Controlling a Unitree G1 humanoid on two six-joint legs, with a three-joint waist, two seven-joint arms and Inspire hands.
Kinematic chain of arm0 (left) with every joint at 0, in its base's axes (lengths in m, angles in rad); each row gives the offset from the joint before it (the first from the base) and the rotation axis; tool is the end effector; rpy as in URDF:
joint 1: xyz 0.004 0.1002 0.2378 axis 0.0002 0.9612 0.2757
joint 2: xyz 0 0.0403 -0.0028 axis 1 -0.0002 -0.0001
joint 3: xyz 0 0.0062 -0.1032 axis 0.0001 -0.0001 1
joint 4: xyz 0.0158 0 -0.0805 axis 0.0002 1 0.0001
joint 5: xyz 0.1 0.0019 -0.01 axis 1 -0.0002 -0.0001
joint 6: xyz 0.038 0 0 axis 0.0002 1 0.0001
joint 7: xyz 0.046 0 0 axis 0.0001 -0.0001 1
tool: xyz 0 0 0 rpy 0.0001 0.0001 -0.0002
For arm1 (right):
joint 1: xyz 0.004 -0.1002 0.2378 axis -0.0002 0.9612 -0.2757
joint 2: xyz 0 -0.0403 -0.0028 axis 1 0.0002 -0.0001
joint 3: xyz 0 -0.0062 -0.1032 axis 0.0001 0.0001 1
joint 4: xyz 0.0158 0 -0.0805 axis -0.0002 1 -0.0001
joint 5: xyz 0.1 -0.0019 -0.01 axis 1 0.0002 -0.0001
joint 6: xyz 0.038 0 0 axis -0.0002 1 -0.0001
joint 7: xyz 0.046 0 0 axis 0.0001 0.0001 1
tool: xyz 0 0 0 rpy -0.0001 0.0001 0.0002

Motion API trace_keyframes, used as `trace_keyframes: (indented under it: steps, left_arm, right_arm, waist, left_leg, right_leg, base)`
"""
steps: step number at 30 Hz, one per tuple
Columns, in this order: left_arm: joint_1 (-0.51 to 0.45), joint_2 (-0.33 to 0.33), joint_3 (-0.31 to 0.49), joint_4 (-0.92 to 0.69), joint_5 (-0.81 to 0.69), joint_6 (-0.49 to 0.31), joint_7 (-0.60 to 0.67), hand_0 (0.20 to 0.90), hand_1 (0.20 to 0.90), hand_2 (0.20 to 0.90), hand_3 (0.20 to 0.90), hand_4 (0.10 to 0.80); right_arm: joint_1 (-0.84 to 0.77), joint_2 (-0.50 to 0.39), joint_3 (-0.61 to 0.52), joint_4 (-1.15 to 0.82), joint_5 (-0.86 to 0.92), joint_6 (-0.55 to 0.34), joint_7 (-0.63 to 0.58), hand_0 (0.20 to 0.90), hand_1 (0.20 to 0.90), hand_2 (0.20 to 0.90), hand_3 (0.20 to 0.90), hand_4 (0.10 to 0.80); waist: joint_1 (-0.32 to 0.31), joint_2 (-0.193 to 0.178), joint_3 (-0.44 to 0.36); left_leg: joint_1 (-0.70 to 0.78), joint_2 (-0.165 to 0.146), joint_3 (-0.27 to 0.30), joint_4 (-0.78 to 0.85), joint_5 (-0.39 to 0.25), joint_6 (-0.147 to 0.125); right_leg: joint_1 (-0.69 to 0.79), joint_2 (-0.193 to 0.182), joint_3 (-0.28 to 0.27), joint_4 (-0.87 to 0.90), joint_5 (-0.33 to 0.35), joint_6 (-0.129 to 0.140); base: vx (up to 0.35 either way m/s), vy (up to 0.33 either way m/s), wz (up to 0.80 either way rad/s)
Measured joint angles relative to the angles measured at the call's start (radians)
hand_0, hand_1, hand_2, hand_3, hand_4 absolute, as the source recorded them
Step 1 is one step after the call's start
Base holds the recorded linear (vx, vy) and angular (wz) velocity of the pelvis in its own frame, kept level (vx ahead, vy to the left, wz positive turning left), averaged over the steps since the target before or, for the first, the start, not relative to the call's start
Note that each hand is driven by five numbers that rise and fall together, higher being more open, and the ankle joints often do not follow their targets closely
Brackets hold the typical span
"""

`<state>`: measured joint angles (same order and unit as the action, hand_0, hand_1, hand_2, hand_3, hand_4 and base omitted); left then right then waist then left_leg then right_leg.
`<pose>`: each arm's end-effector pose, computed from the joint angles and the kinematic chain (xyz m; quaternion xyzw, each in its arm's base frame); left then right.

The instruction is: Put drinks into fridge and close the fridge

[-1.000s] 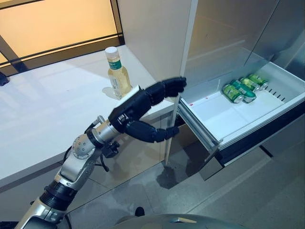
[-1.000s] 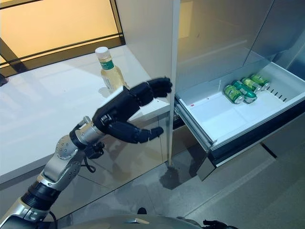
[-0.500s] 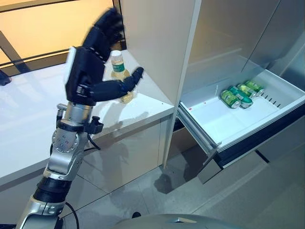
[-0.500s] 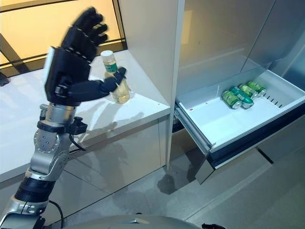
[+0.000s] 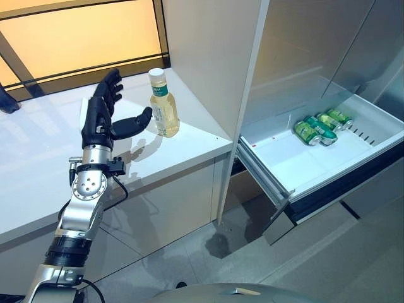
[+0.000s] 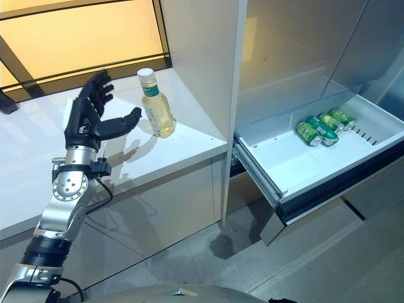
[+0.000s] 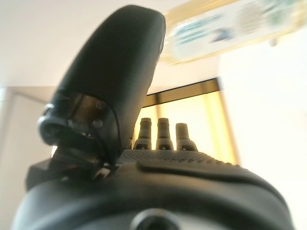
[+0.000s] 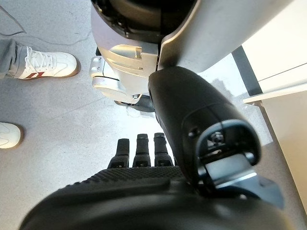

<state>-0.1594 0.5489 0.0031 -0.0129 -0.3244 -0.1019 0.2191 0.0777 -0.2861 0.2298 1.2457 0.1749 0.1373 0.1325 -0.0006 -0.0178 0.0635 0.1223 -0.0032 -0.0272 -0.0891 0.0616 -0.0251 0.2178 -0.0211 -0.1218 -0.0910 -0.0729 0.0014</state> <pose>0.2314 0.2373 0.1137 0.0953 -0.1466 0.0874 0.9807 0.0323 -0.2376 -0.1181 -0.0591 0.6735 -0.0045 0.7368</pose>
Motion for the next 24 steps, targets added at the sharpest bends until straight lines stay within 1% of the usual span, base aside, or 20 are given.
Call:
trace_keyframes:
  steps: [4, 9, 15, 18, 24]
  left_arm:
    - [0.001, -0.013, -0.010, 0.013, -0.006, 0.051, -0.010, 0.900, 0.900, 0.900, 0.900, 0.800]
    - [0.001, -0.014, -0.013, 0.057, -0.073, 0.101, -0.016, 0.900, 0.900, 0.900, 0.900, 0.800]
    - [0.001, -0.014, -0.057, 0.068, -0.118, 0.133, -0.053, 0.900, 0.900, 0.900, 0.900, 0.800]
    - [0.001, -0.014, -0.084, 0.068, -0.142, 0.163, -0.057, 0.900, 0.900, 0.900, 0.900, 0.800]
    - [0.000, -0.026, -0.088, 0.069, -0.168, 0.185, -0.059, 0.900, 0.900, 0.900, 0.900, 0.800]
  right_arm:
    - [-0.002, -0.001, 0.000, -0.002, 0.000, 0.012, 0.000, 0.900, 0.900, 0.900, 0.900, 0.800]
    - [-0.002, -0.006, 0.000, -0.007, 0.000, 0.021, -0.002, 0.900, 0.900, 0.900, 0.900, 0.800]
    - [-0.003, -0.007, 0.000, -0.012, -0.001, 0.035, -0.002, 0.900, 0.900, 0.900, 0.900, 0.800]
    - [-0.006, -0.007, 0.000, -0.014, -0.002, 0.037, -0.002, 0.900, 0.900, 0.900, 0.900, 0.800]
    - [-0.013, -0.007, 0.001, -0.020, -0.003, 0.045, -0.002, 0.900, 0.900, 0.900, 0.900, 0.800]
  waist:
    - [-0.002, 0.002, -0.001]
    - [-0.005, 0.013, -0.007]
    - [-0.005, 0.014, -0.009]
    - [-0.009, 0.014, -0.009]
    - [-0.028, 0.015, -0.009]
  left_leg:
    - [0.003, 0.000, 0.001, 0.000, 0.000, 0.000]
    - [0.005, 0.001, 0.002, 0.000, 0.000, 0.000]
    - [0.005, 0.001, 0.002, 0.000, 0.000, 0.000]
    - [0.006, 0.001, 0.003, 0.000, 0.000, 0.000]
    - [0.007, 0.001, 0.006, 0.000, 0.000, 0.000]
  right_leg:
    - [0.002, 0.000, 0.001, 0.000, 0.000, 0.000]
    - [0.003, 0.000, 0.002, 0.000, 0.000, 0.000]
    - [0.004, 0.000, 0.002, 0.000, 0.000, 0.000]
    - [0.004, 0.000, 0.003, 0.000, 0.000, 0.000]
    - [0.004, 0.000, 0.006, 0.000, 0.000, 0.000]
  base:
    - [0.024, 0.000, -0.01]
    - [0.000, 0.000, 0.00]
    - [0.000, 0.000, 0.00]
    - [0.000, 0.000, 0.00]
    - [0.004, 0.000, -0.01]
